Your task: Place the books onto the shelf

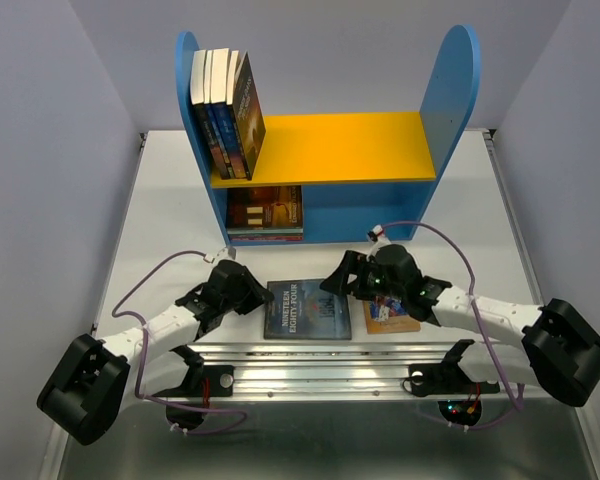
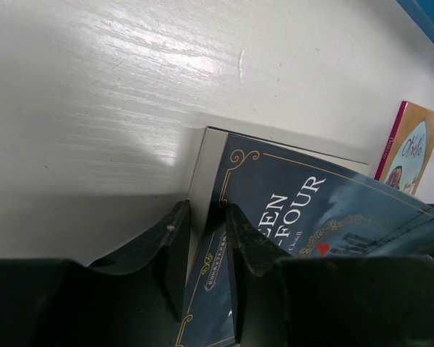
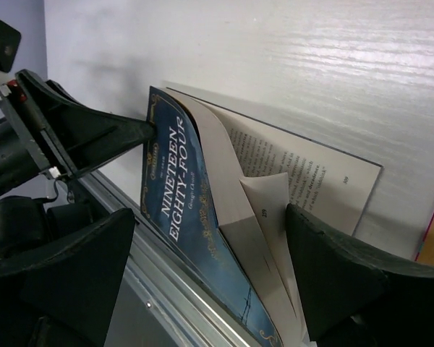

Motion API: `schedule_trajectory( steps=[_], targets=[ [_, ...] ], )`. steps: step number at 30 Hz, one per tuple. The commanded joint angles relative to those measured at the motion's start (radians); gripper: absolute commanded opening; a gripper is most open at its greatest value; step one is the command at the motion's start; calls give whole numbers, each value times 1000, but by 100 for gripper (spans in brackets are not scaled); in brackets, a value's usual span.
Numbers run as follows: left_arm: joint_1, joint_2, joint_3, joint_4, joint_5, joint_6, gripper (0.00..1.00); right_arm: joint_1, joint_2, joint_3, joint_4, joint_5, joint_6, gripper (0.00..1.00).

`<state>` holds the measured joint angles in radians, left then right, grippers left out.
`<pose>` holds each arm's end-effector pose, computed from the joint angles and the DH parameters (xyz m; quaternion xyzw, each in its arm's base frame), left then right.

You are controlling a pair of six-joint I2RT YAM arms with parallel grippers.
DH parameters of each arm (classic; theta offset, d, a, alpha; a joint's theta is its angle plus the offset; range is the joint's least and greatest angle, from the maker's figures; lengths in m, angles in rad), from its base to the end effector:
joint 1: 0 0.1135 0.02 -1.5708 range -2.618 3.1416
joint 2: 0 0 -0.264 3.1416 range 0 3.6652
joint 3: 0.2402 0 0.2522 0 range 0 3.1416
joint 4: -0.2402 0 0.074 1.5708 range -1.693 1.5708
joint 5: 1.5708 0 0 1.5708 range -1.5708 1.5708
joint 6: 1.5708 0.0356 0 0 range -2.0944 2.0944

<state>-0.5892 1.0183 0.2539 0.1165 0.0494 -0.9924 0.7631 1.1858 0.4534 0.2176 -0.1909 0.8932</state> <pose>0.1546 -0.1055 0.1459 -0.1685 0.8792 -0.3320 0.2973 0.1673 0.1693 0.1853 0.0080 0.8612 0.4251 0.2785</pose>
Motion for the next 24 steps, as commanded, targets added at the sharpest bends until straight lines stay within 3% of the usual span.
schedule_trajectory(
  steps=[1, 4, 5, 7, 11, 13, 16, 24],
  targets=[
    [-17, 6, 16, -8, 10, -2, 34, 22, 24, -7, 63, -73, 18, 88],
    [-15, 12, 25, -8, 12, 3, 34, 31, 66, -36, 147, -99, 38, 74],
    [-17, 19, 28, -8, 15, 5, 34, 31, 74, -39, 173, -91, 35, 59],
    [-17, 22, 30, -6, 17, 8, 34, 31, 83, -39, 186, -70, 29, 48],
    [-18, 17, 34, -6, 20, 20, 38, 31, 84, -36, 175, -22, 32, 4],
    [-18, -12, 50, -12, 23, 35, 71, 31, 58, -44, 167, 17, 56, 1],
    [-17, -53, 91, -44, 17, 49, 97, 31, 12, -55, 164, 69, 87, 1],
    [-17, -240, 241, -253, -118, 78, 99, 31, -216, -59, 114, 160, 200, 1]
  ],
)
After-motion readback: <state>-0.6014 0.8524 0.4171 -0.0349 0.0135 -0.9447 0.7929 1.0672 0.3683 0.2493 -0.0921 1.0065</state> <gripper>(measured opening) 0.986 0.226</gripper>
